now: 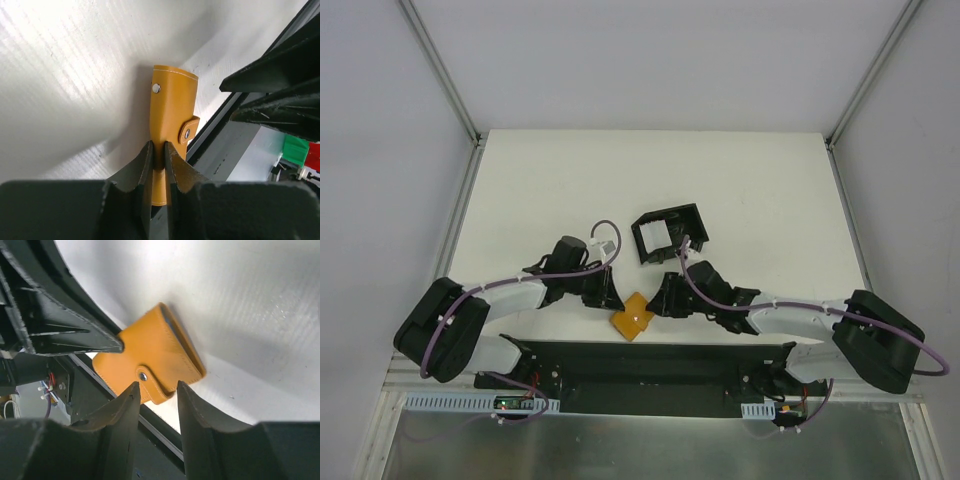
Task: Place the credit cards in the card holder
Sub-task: Open the card holder at the center of the board.
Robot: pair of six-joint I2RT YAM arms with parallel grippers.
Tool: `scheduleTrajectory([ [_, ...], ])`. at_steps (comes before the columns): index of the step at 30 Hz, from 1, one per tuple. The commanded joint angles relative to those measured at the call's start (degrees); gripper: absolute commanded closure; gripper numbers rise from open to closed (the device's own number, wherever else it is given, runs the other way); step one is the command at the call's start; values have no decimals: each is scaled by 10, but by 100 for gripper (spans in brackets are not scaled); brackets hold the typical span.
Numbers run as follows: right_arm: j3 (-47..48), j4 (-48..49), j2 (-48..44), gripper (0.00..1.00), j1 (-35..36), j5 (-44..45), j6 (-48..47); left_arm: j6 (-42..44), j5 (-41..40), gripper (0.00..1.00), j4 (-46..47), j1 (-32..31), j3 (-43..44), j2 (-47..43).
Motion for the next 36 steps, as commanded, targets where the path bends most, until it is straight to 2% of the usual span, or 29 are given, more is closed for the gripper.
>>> scheduleTrajectory([
  [1,47,-19,13,62,0,-33,-91,38,35,100,-6,-5,36,35],
  [9,83,-11,103,62,0,-96,-106,60,51,100,-12,-5,70,87],
  [15,91,-10,134,63,-2,-128,-112,64,48,100,-14,-5,71,95],
  [28,104,18,176,74,-1,-261,-121,7,-29,100,-17,-5,79,107],
  [36,117,37,205,80,6,-259,-106,-37,-77,100,-16,-5,65,88],
])
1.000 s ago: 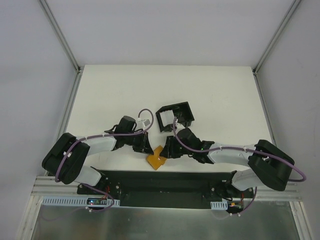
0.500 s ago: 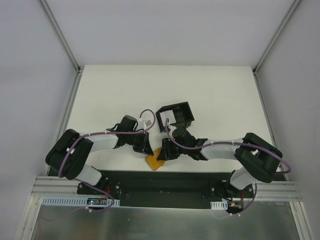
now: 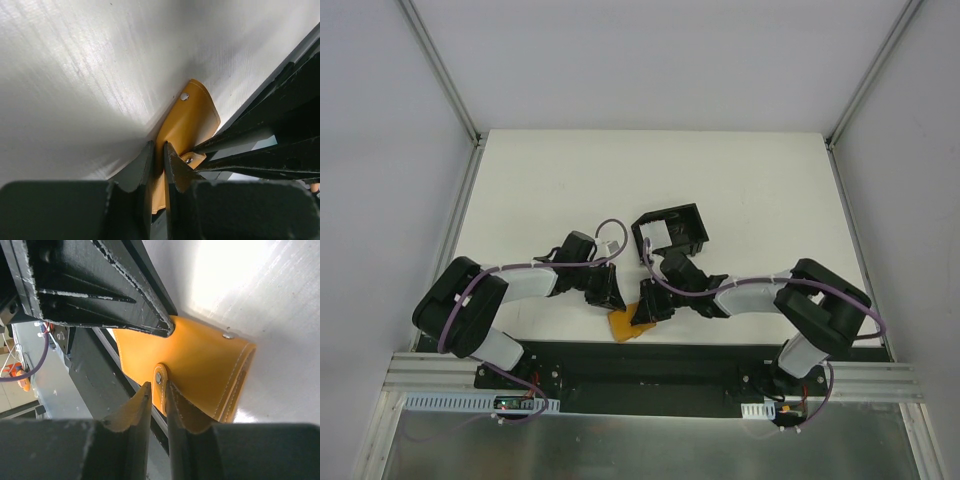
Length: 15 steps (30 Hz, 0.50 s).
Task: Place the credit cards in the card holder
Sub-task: Open the card holder at the center of the board.
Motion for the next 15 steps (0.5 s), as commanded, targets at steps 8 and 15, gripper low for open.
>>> scheduleTrajectory([
  [8,35,35,32,99,52,-23,-37,-81,-116,100,14,-4,-14,-29],
  [15,16,89,6,99,59,-81,-65,-102,-168,100,-9,-4,-10,-16],
])
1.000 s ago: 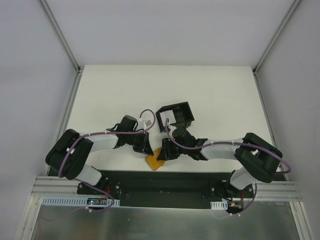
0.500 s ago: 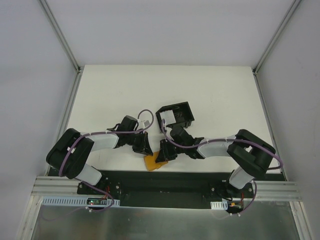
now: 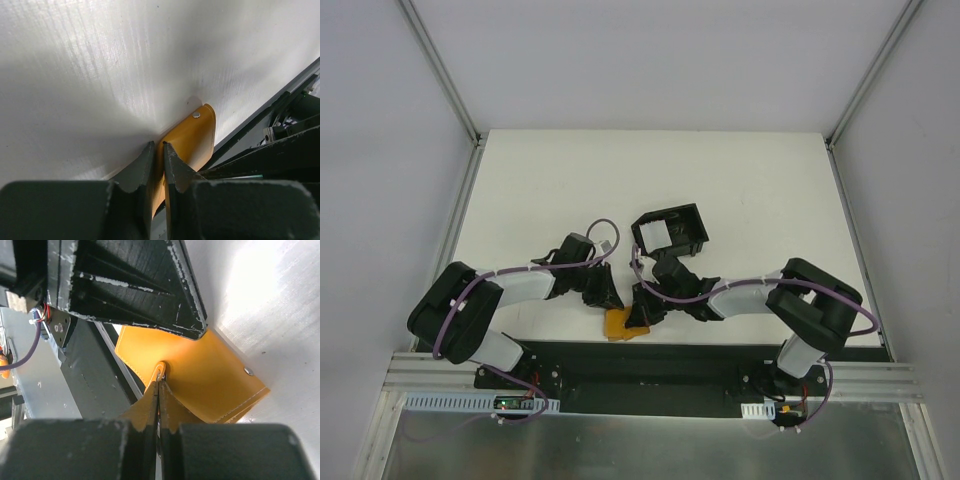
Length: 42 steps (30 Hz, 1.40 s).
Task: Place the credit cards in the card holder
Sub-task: Open the card holder at the center of the board.
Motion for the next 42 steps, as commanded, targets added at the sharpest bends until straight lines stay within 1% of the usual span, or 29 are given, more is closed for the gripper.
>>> scheduleTrajectory([
  [1,0,55,-21,99,31,-93,-26,-27,-105,100,-1,-4,2,9],
  [10,0,39,-27,99,40,-134,-34,-39,-144,100,-23,-4,5,7],
  [13,-14,11,-48,99,39,-107,-42,-29,-133,100,-25,-2,5,-3],
  [14,-22,6,-58,97,37,-97,-42,-28,-136,100,-25,-3,-3,-13],
  [16,-34,-23,-73,96,27,-68,-46,-22,-138,100,-25,-3,-14,-37],
  [17,-41,-33,-80,91,20,-50,-45,-24,-138,100,-25,-3,-22,-48],
  [18,-48,-50,-84,91,13,-38,-44,-29,-141,100,-25,-3,-30,-61],
  [19,-61,-50,-88,90,6,-32,-43,-35,-142,100,-25,-3,-37,-73],
  [22,-72,-75,-102,80,-11,18,-28,-64,-142,99,-24,-4,-61,-109],
  [24,-76,-85,-111,79,-19,49,-13,-86,-146,97,-23,-5,-77,-130],
  [25,-74,-85,-118,77,-22,50,-6,-95,-151,97,-23,-7,-86,-140],
  [26,-70,-87,-128,73,-23,57,9,-107,-159,96,-24,-8,-93,-157],
  [27,-63,-99,-136,72,-23,72,27,-117,-164,95,-22,-9,-99,-170],
  [28,-52,-112,-138,69,-23,83,44,-129,-173,94,-23,-9,-107,-185],
  [29,-35,-130,-136,62,-23,88,55,-144,-181,94,-22,-11,-115,-202],
  [30,-20,-146,-132,58,-22,90,69,-158,-189,94,-23,-13,-122,-218],
  [32,13,-176,-124,55,-12,105,84,-195,-213,94,-23,-22,-137,-255],
  [34,49,-214,-115,50,5,139,93,-226,-238,93,-23,-33,-151,-294],
  [36,83,-266,-105,47,24,178,117,-251,-267,94,-24,-45,-162,-335],
  [37,92,-269,-98,46,32,183,119,-260,-282,94,-26,-53,-167,-351],
  [38,110,-292,-92,46,41,205,132,-265,-295,95,-29,-60,-169,-368],
  [40,142,-330,-74,45,55,232,136,-267,-323,96,-39,-74,-167,-392],
  [42,182,-390,-47,45,64,247,137,-261,-342,97,-51,-85,-159,-403],
])
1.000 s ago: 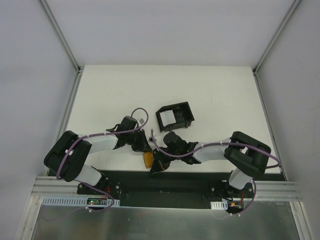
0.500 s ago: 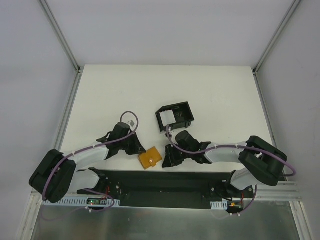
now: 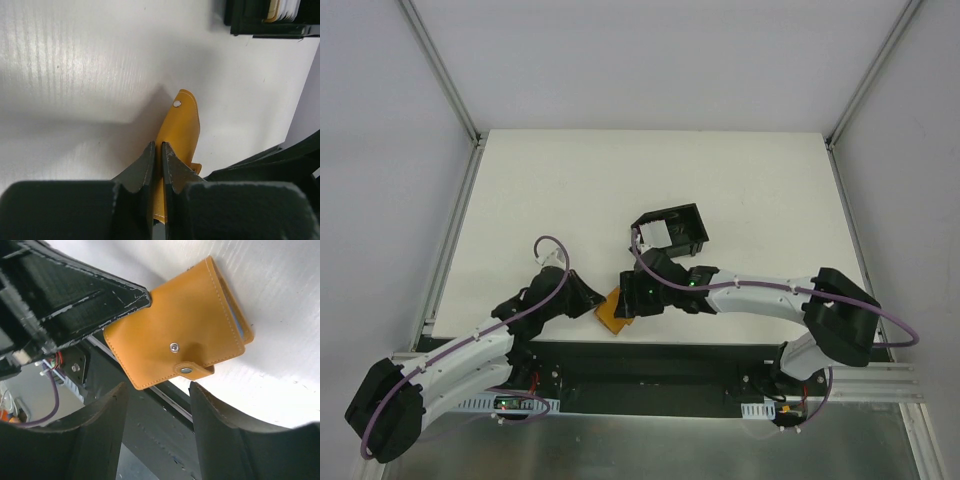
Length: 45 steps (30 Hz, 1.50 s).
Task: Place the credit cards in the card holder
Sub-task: Open the card holder at the center of the board.
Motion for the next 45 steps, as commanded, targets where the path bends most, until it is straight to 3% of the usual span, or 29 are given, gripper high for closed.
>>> scheduleTrajectory([
  [1,86,-156,51,44,25,99,25,-21,-83,98,-18,-24,11,-33],
  [8,157,-262,101,43,43,159,21,-6,-121,99,-52,-53,40,-22],
  [16,167,-241,114,44,43,146,6,-1,-137,99,-59,-68,49,-24],
  [23,119,-154,50,44,45,154,6,-2,-149,99,-70,-75,53,-28],
  [45,204,-219,147,45,23,133,6,-1,-163,98,-74,-91,60,-26],
])
